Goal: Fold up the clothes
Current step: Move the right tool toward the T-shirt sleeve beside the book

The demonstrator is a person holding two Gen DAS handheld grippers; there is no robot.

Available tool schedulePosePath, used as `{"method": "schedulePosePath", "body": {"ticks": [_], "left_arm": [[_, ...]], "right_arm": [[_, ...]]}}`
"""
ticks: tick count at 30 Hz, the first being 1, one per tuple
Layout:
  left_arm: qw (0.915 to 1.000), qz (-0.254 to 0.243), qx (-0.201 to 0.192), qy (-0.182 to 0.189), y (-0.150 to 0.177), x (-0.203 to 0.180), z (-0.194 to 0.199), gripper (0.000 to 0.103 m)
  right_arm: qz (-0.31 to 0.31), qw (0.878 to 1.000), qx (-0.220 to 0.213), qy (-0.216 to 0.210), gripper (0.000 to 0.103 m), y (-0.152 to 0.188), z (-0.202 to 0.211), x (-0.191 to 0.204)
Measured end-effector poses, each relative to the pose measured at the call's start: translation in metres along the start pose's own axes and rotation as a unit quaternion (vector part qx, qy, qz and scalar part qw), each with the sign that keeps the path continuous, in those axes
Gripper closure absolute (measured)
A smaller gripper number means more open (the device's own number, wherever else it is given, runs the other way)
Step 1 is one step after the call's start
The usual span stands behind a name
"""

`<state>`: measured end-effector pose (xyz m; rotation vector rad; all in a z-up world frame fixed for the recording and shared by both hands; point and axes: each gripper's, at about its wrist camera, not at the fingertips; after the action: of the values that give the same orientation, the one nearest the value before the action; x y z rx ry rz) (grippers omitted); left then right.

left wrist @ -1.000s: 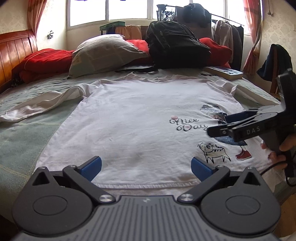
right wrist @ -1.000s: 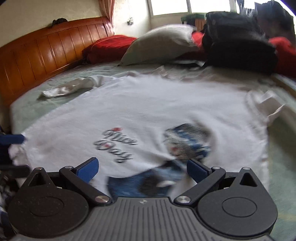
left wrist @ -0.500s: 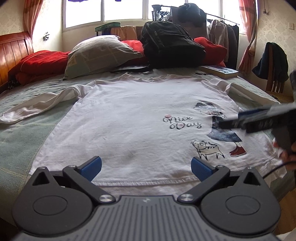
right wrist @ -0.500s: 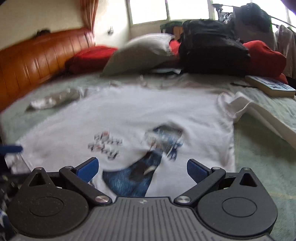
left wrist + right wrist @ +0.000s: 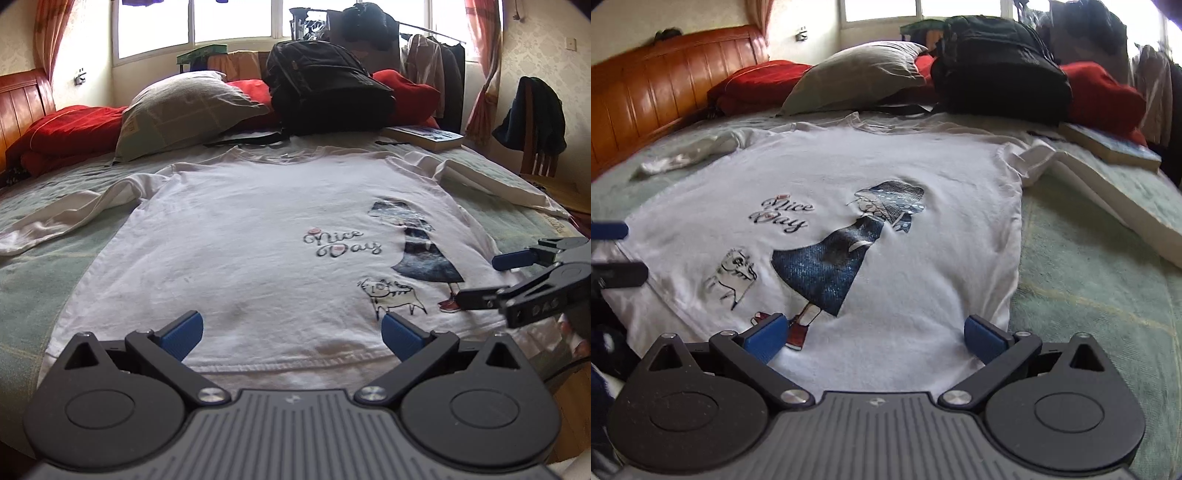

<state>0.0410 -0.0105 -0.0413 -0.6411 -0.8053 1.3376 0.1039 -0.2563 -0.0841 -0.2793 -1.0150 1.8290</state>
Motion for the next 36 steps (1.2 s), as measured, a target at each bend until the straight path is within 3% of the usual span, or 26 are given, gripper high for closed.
{"method": "schedulePosePath", "body": {"ticks": [3, 7, 11, 18, 25, 31, 36], "left_arm": [[1.0000, 0.000, -0.002, 0.002, -0.002, -0.003, 0.001, 0.001], [1.0000, -0.008, 0.002, 0.002, -0.002, -0.009, -0.001, 0.001], [0.9999, -0.013, 0.006, 0.000, -0.002, -0.013, -0.001, 0.001], [0.9998, -0.016, 0.010, -0.001, -0.001, -0.014, -0.001, 0.001], [0.9995, -0.027, 0.014, 0.004, -0.001, -0.022, -0.009, 0.001], [0.9980, -0.033, 0.053, -0.009, 0.012, -0.025, -0.031, 0.001], [0.9984, -0.035, 0.044, 0.004, 0.005, -0.027, -0.023, 0.001]], "right_arm": [[-0.025, 1.000, -0.014, -0.012, 0.000, -0.006, 0.012, 0.000], [-0.003, 0.999, -0.027, -0.026, 0.000, -0.012, 0.016, 0.014], [0.010, 0.999, -0.010, -0.035, 0.000, -0.010, 0.005, 0.024], [0.026, 1.000, 0.013, 0.009, 0.000, 0.006, -0.005, 0.019], [0.019, 1.000, 0.013, 0.012, 0.000, 0.006, -0.001, 0.015], [0.018, 1.000, 0.010, 0.013, 0.000, 0.006, 0.001, 0.015], [0.001, 1.000, -0.009, -0.003, 0.000, 0.004, 0.016, 0.004]]}}
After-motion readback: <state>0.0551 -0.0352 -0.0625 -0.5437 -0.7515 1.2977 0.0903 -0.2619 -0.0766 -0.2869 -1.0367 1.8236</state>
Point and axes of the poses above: each gripper's, at about its wrist camera, not at the fingertips, and z roughly against the way its jaws point, x to its left, y to its underside, and after that the axes turned 12 degrees about -y, right-handed
